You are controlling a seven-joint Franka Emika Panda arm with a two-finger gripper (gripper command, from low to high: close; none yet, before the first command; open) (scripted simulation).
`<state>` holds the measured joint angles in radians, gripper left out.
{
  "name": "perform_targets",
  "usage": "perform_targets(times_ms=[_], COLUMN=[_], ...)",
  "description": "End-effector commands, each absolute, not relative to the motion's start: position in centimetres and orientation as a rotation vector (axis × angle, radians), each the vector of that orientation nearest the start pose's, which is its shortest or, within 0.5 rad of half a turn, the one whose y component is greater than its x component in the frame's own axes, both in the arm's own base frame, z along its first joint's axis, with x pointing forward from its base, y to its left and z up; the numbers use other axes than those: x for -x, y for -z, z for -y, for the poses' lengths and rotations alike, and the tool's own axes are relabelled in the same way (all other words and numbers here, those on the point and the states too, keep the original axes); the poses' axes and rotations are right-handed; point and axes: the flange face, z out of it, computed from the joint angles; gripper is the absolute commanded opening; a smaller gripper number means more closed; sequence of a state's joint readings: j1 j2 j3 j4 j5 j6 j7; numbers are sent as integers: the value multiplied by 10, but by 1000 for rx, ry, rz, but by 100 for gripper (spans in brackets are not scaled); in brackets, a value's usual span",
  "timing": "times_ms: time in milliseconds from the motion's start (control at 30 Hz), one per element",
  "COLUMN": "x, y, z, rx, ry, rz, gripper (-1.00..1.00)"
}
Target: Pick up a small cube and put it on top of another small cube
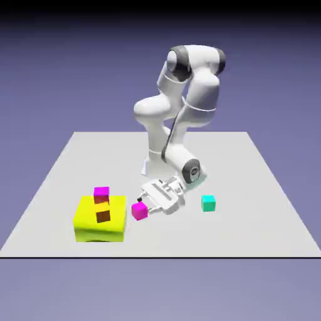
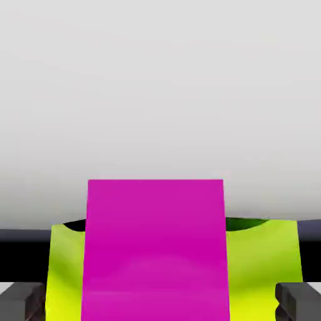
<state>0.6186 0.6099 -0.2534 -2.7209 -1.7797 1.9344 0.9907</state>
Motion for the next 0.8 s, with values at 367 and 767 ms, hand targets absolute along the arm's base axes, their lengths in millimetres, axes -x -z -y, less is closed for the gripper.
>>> perform_targets(times_ms=[367, 767], x=[-308, -362], y=[-137, -219], z=[-13, 92], rx=[-1524, -1647], ry=[282, 447], rz=[-1009, -829], gripper=[-100, -100])
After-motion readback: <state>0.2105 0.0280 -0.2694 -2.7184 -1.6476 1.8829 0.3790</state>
